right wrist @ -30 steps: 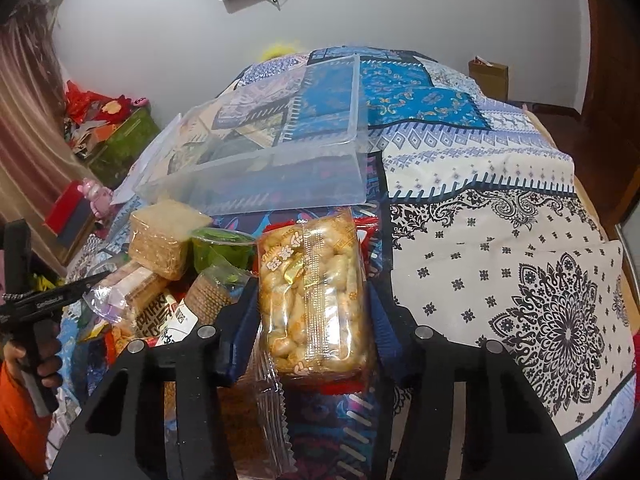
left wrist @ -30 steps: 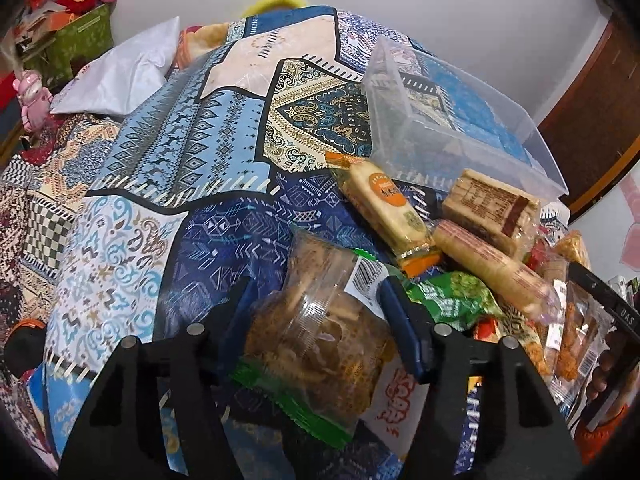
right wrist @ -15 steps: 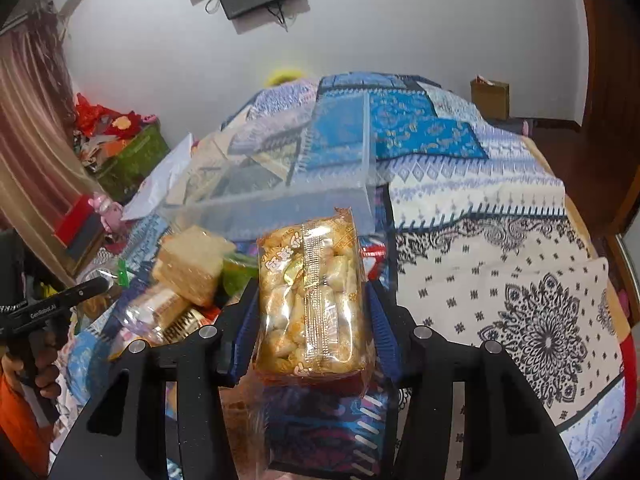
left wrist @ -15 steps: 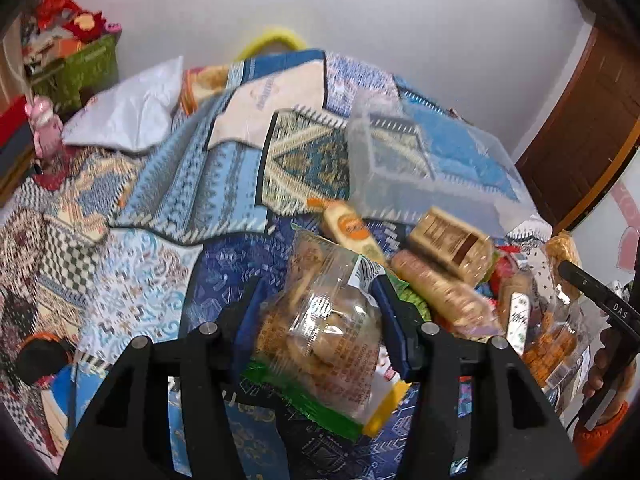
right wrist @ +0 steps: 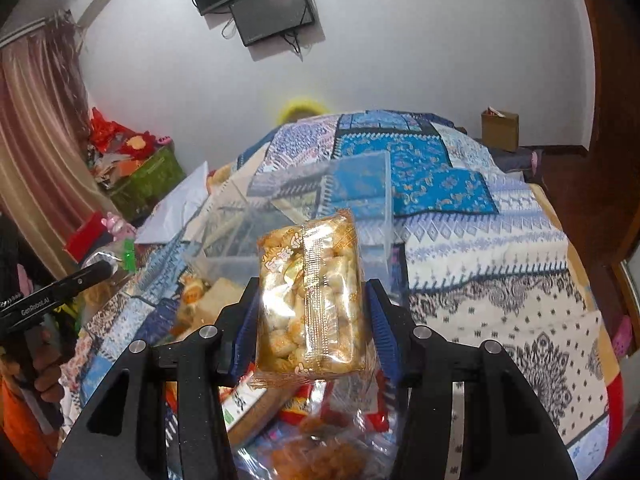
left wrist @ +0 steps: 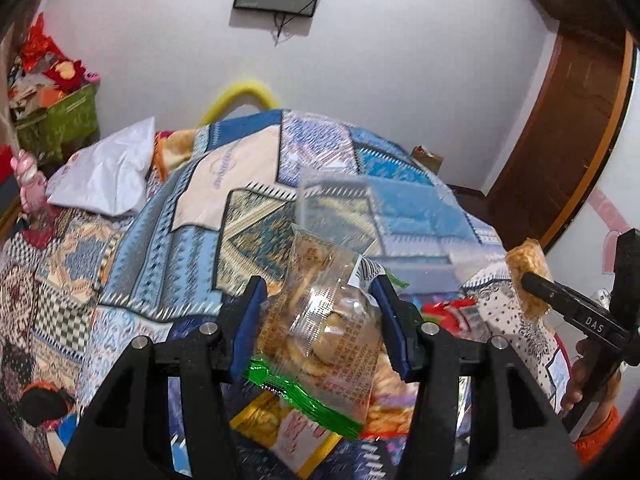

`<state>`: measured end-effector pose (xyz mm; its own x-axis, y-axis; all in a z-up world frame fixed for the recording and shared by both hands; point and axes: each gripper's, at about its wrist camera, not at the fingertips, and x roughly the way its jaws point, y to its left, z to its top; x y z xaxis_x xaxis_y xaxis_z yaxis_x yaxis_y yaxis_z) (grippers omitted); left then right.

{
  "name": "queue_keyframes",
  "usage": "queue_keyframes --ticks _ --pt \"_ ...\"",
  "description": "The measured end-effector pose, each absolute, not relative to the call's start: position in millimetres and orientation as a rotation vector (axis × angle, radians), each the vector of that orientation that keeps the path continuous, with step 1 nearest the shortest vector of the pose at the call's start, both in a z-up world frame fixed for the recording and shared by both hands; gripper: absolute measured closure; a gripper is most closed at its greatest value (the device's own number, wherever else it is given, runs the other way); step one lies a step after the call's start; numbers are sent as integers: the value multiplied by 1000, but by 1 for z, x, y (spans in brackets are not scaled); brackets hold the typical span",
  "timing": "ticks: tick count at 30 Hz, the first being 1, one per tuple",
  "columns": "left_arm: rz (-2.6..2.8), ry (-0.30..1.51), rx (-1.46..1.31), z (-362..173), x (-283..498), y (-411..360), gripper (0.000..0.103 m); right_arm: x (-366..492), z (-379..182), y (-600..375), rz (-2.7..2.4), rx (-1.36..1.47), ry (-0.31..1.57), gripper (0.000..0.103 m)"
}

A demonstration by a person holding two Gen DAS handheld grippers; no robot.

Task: Organize snacks
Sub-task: 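Lift both held bags and carry them over the clear plastic box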

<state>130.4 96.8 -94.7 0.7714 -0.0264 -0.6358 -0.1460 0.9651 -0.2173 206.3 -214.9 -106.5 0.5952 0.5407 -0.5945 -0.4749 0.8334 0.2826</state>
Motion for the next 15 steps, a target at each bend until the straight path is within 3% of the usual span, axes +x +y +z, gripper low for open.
queue_keyframes --ticks 15 --pt "42 634 -224 -73 191 73 49 253 -88 -195 613 101 675 56"
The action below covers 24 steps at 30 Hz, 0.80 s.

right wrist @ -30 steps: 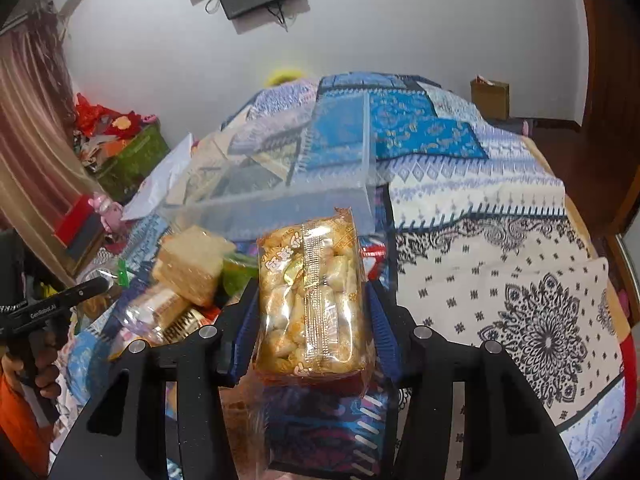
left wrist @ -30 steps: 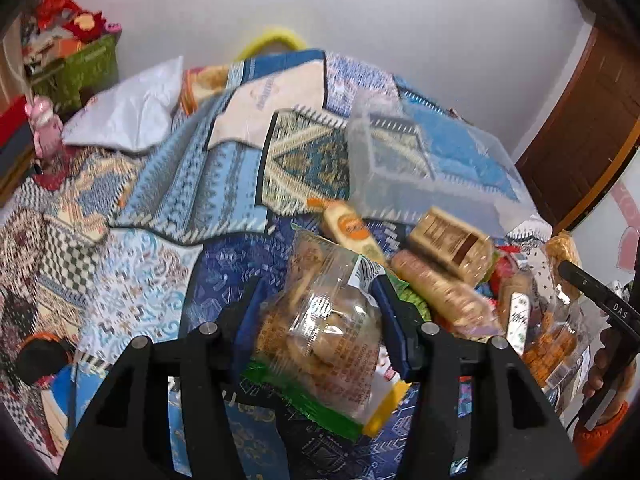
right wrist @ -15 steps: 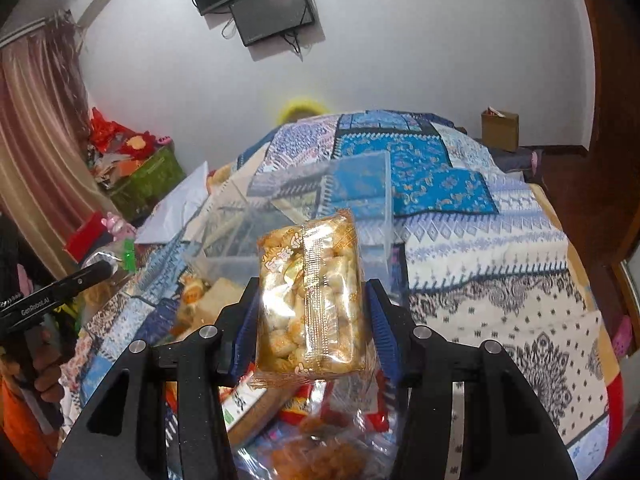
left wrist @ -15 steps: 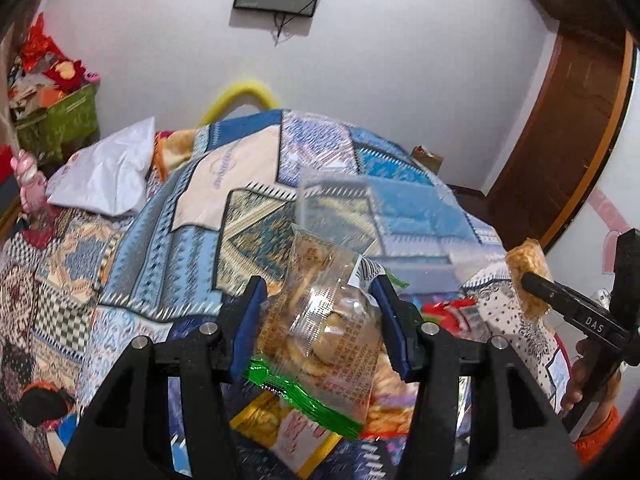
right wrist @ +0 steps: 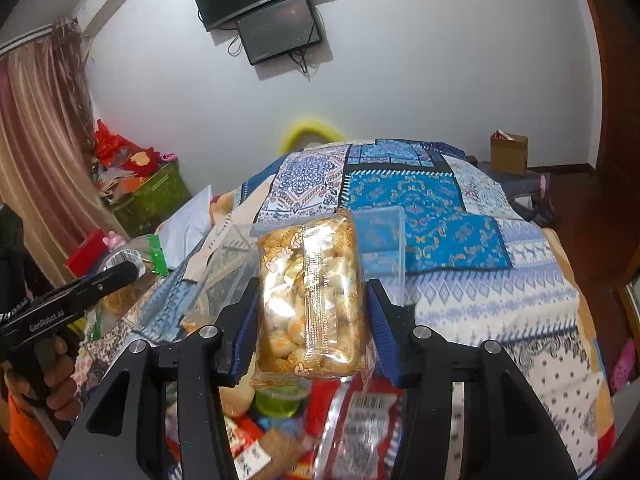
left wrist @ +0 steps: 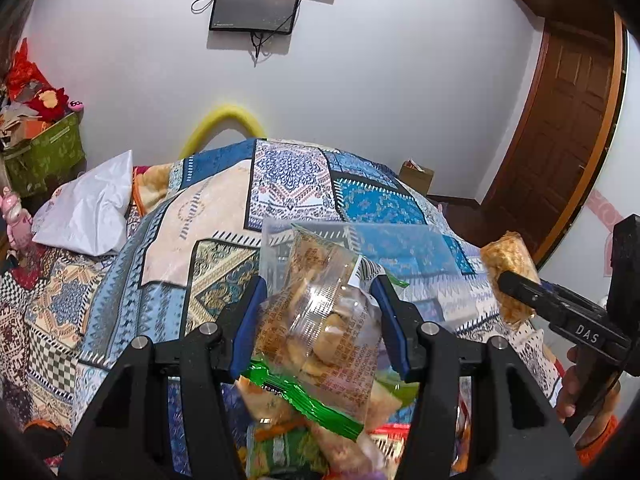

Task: Organize snacks
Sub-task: 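Lift both held bags and carry them over the clear plastic box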

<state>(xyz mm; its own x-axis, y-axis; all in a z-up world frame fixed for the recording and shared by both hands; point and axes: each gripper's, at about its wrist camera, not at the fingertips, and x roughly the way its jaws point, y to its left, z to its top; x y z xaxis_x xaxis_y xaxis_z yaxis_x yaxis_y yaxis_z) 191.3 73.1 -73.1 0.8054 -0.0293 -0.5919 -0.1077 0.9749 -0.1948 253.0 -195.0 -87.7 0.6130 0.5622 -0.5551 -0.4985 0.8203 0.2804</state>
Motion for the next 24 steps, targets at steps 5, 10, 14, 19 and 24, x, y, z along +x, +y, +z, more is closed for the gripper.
queue_keyframes --ticks 5,10,14,19,24 --pt "33 638 -241 -74 212 70 49 270 -91 -185 613 88 689 56" --pt "38 665 -229 -84 242 66 49 286 -99 -174 609 69 719 56" --pt "45 705 -220 -99 263 63 49 296 -108 -166 605 51 755 56" --pt "56 760 -191 -121 285 59 49 307 -121 -158 610 25 805 56" --pt "69 810 -169 -142 303 57 49 314 -138 -150 608 -15 860 56"
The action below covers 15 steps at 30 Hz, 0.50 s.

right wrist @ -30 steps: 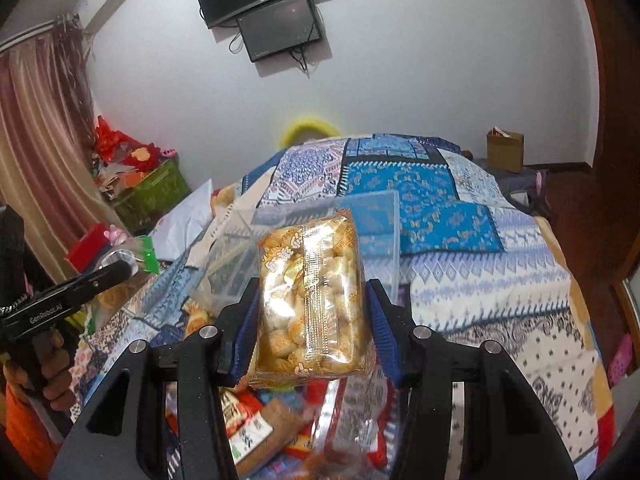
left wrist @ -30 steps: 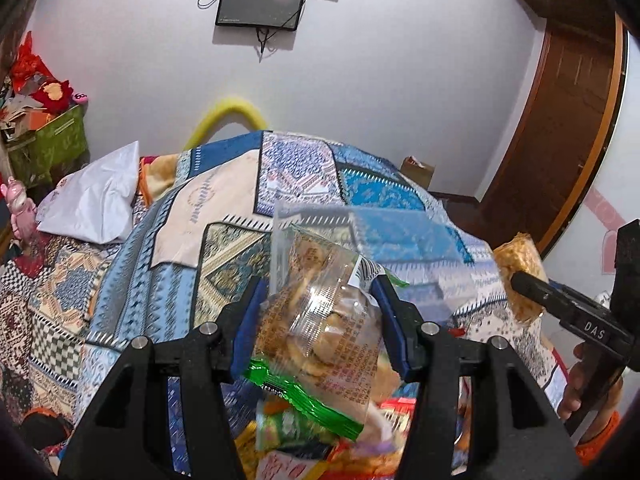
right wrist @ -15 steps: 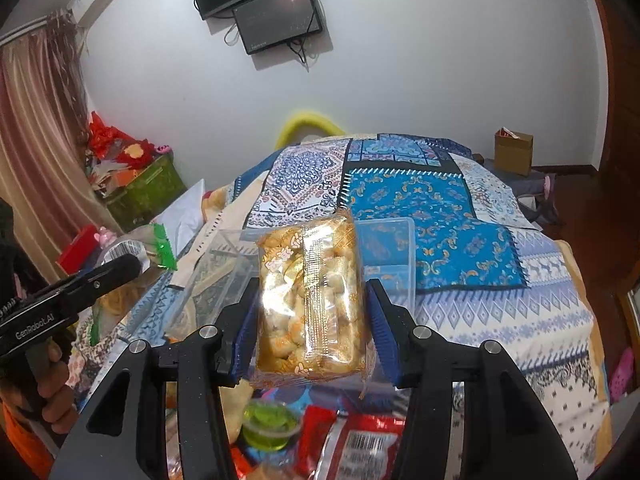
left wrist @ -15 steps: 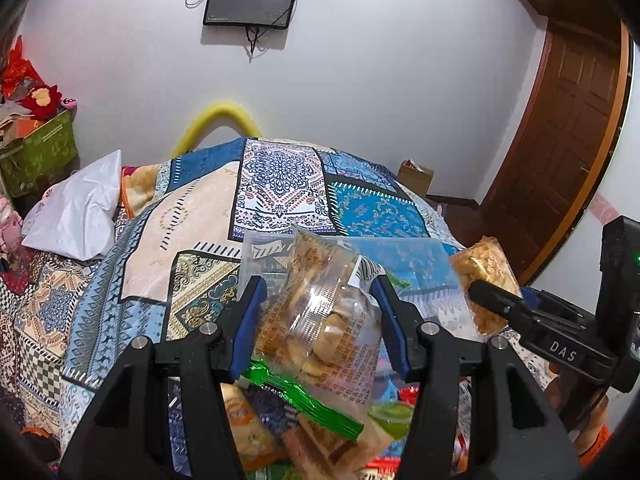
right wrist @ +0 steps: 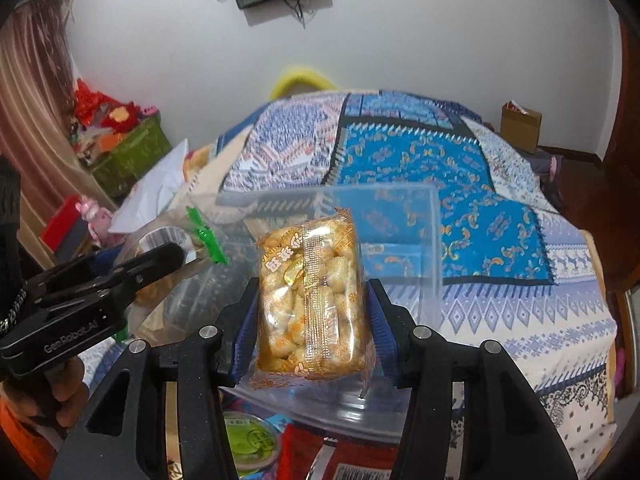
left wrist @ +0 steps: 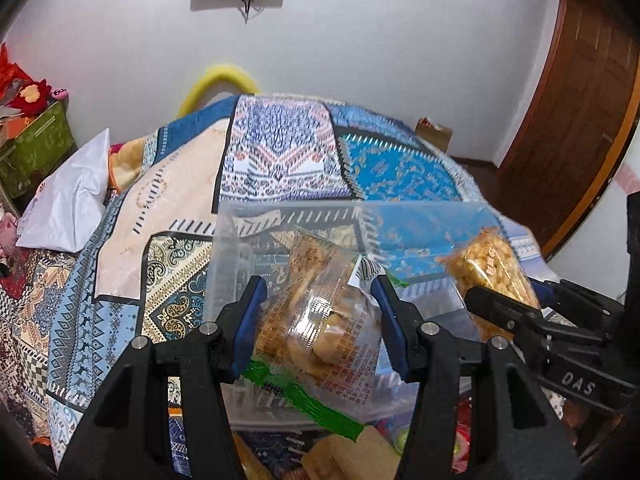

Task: Organize snacks
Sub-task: 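Lift both held bags and carry them over the clear plastic box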

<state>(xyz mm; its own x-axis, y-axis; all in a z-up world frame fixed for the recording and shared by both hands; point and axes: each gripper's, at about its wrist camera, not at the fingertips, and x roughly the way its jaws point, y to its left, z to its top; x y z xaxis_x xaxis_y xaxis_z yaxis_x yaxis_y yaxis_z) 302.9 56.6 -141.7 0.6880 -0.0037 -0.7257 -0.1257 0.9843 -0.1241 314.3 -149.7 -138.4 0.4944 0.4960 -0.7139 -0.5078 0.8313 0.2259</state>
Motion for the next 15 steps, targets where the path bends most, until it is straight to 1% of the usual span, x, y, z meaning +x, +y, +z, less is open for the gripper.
queue_keyframes --ticks 6,13,15 --pt "85 864 -151 -162 317 59 49 316 -153 -142 618 -55 907 56" --pt "86 924 -140 -178 324 57 48 318 -156 -135 585 -113 910 55" --pt "88 942 -129 -181 325 55 46 318 -156 -134 582 -126 915 55"
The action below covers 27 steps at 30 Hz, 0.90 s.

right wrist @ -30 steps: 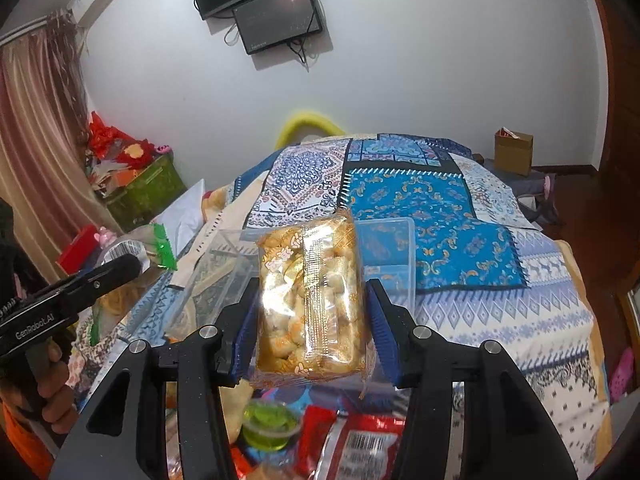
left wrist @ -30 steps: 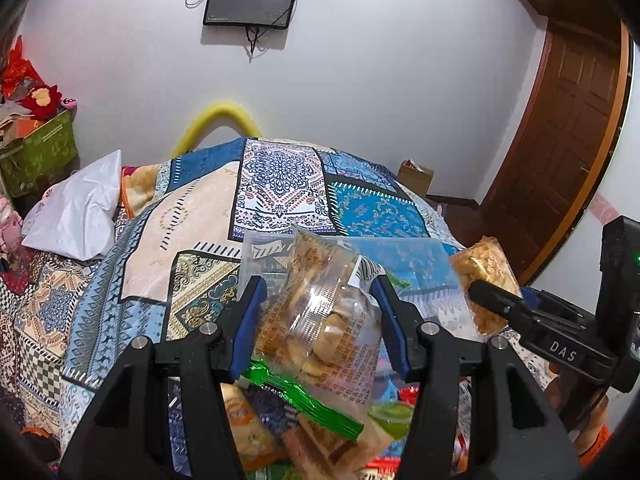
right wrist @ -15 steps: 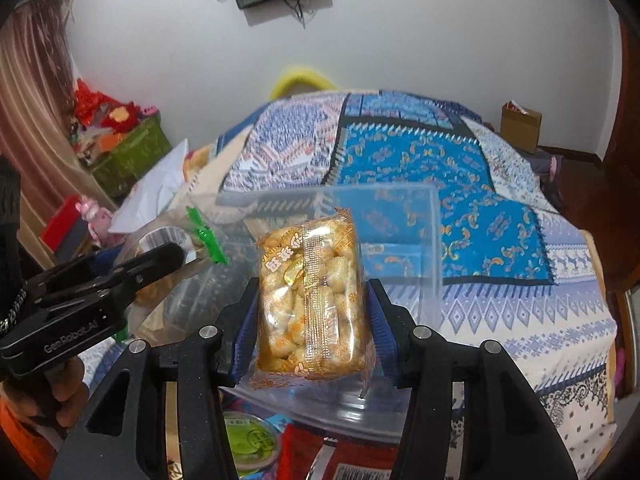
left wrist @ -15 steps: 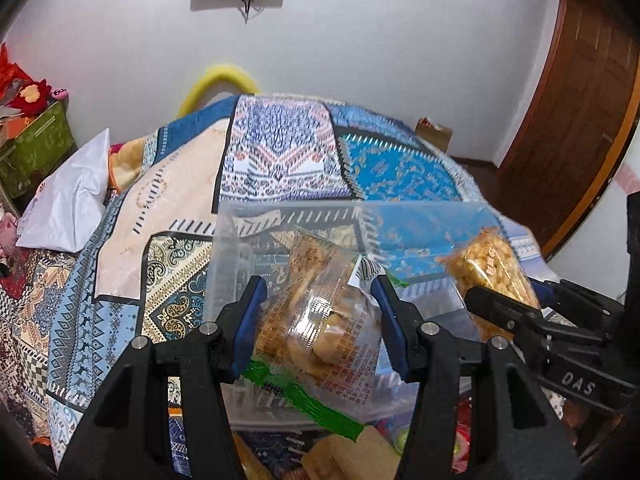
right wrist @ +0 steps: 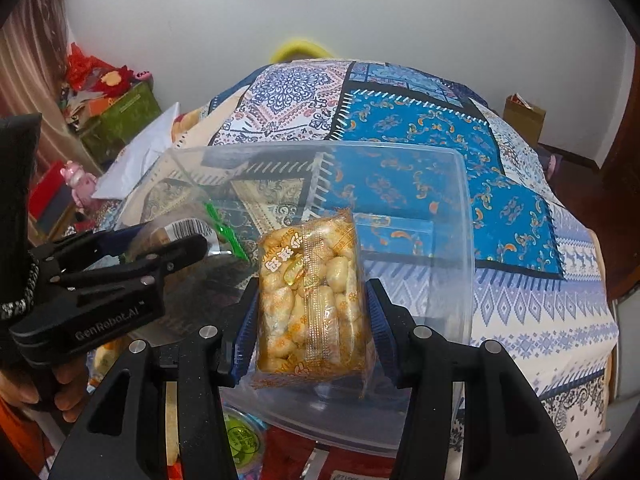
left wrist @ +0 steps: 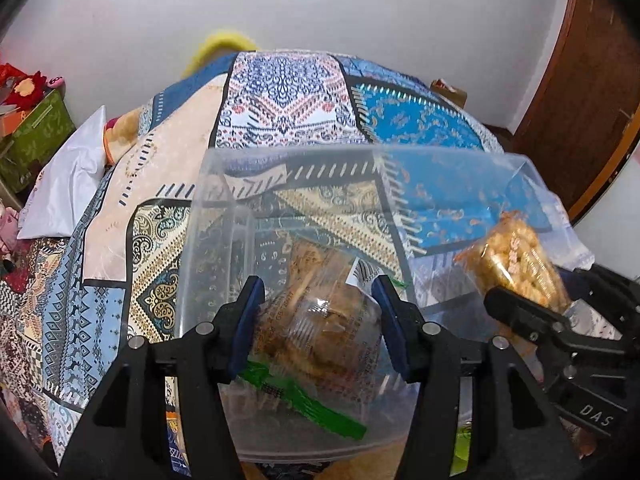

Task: Organize snacks
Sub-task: 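Lift both held bags and carry them over the clear plastic box, then open both tools to drop the bags into the clear box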

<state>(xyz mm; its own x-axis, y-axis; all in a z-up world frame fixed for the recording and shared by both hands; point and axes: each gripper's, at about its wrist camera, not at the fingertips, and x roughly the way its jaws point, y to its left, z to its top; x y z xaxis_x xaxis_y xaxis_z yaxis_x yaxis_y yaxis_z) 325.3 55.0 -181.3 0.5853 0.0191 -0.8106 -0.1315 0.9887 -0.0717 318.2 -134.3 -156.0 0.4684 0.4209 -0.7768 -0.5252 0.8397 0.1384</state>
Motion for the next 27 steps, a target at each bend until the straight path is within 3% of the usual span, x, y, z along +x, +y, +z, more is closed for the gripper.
queue_keyframes --ticks 9,22,27 --pt "68 911 -121 -162 313 53 38 316 -149 -136 590 -117 919 48" --pt "47 801 -97 -100 244 51 36 268 -88 -168 607 -73 777 43" --pt "33 802 -86 -95 218 45 36 245 -79 -182 578 -72 731 31"
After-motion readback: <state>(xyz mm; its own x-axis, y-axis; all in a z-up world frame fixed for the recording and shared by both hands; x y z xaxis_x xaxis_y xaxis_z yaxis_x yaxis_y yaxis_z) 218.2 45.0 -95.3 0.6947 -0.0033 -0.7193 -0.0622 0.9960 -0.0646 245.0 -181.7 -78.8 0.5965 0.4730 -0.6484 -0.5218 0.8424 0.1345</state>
